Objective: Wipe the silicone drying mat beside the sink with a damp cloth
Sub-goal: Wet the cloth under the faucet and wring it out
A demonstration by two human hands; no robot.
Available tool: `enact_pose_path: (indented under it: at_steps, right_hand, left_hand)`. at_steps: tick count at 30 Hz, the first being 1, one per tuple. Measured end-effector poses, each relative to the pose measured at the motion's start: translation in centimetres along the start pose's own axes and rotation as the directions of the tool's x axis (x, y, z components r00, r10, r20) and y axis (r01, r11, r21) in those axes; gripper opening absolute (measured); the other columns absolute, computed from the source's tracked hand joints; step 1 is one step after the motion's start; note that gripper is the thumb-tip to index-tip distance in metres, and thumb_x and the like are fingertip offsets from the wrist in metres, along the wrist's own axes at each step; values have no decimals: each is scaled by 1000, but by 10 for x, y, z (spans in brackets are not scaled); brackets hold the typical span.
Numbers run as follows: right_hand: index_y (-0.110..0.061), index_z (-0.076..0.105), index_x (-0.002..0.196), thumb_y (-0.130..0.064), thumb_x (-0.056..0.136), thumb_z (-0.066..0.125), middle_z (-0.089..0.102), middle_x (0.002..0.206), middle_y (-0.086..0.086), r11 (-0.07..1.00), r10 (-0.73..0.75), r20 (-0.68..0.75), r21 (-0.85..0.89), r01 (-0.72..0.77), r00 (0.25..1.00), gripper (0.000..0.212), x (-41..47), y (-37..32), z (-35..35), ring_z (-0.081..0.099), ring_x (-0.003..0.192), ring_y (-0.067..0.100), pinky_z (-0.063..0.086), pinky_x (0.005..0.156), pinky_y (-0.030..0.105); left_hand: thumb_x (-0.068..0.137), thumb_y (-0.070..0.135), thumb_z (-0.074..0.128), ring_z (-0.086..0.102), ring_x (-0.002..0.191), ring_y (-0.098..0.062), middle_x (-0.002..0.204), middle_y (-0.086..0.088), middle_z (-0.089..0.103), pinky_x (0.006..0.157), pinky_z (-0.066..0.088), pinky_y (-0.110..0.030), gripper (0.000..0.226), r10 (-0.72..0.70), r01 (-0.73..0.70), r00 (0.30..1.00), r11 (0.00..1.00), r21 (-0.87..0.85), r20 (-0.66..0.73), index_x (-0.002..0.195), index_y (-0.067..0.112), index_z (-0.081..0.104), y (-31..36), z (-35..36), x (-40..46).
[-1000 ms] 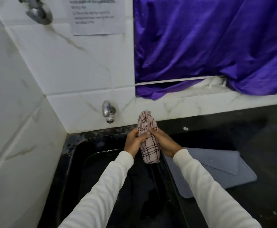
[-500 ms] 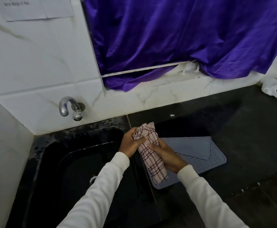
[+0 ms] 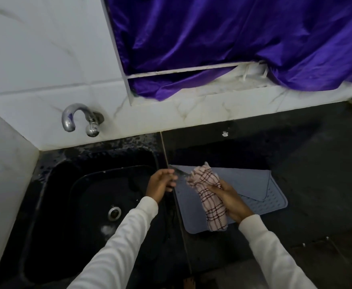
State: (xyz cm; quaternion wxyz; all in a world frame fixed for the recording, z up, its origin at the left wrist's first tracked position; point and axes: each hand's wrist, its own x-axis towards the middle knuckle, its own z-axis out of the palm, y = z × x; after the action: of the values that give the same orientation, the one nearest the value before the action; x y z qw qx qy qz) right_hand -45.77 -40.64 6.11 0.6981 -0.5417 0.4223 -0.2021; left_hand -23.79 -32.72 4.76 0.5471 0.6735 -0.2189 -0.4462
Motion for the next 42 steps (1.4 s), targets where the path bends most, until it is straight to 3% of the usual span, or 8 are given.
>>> enact_pose_path:
  at_steps: [5, 10, 13, 16, 22, 25, 29, 42]
  right_hand:
    - [-35, 50, 137, -44, 90, 61, 57, 135, -9, 998, -26, -149, -64, 16, 988, 49, -2, 7, -61, 56, 121, 12, 43, 104, 42]
    - [-32, 48, 140, -19, 99, 50, 53, 139, -11, 996, -89, -269, 3, 93, 959, 43, -11, 16, -115, 52, 126, 10, 40, 105, 37]
    - [-29, 53, 136, -19, 99, 50, 57, 135, -13, 992, -87, -410, 43, 115, 908, 38, -13, 24, -144, 54, 122, 7, 39, 106, 36]
    - [-32, 56, 132, -22, 99, 50, 59, 131, -13, 992, -63, -474, 66, 107, 878, 35, -11, 25, -162, 56, 120, 6, 43, 101, 33]
    - [-31, 61, 125, -17, 96, 53, 63, 127, -9, 996, 6, -387, 83, 28, 922, 34, 9, 25, -198, 59, 115, 9, 45, 99, 35]
    - [-28, 62, 121, -11, 94, 54, 65, 123, 0, 983, 81, -330, 182, -21, 940, 33, 20, 18, -218, 62, 112, 18, 48, 92, 36]
    - [-17, 56, 132, -13, 96, 51, 62, 129, 6, 936, 51, -241, 349, 38, 969, 37, 39, 7, -236, 59, 120, 24, 42, 102, 42]
    - [-16, 55, 132, -13, 92, 57, 63, 127, 9, 916, 103, -229, 400, -2, 968, 40, 100, -6, -244, 60, 117, 27, 46, 99, 44]
  left_hand:
    - [90, 0, 53, 64, 74, -20, 98, -17, 71, 60, 52, -28, 20, -77, 80, 995, 996, 41, -59, 107, 3, 62, -20, 3, 32]
    - [88, -6, 49, 62, 79, -21, 98, -9, 63, 68, 54, -34, 26, -108, 107, 990, 994, -17, -94, 102, 14, 59, -32, 27, 43]
    - [88, -5, 50, 61, 83, -23, 97, -10, 61, 76, 53, -38, 30, -125, 122, 987, 992, -36, -102, 110, 13, 57, -33, 39, 50]
    - [87, -6, 53, 61, 81, -24, 101, -15, 62, 71, 53, -36, 31, -155, 146, 977, 987, -70, -146, 108, 16, 56, -30, 46, 58]
    - [89, -3, 57, 63, 89, -23, 108, -12, 64, 70, 52, -31, 31, -193, 148, 958, 967, -210, -213, 115, 14, 59, -18, 59, 67]
    - [90, 2, 60, 63, 97, -23, 112, -10, 65, 71, 52, -32, 27, -209, 143, 946, 955, -259, -247, 114, 15, 61, -17, 67, 69]
    - [91, 1, 60, 62, 101, -22, 116, -10, 63, 72, 52, -33, 28, -245, 162, 941, 933, -322, -234, 116, 13, 59, -11, 75, 76]
    - [93, 4, 59, 61, 103, -24, 115, -9, 60, 75, 51, -34, 38, -288, 187, 923, 916, -356, -256, 128, 14, 53, -13, 85, 98]
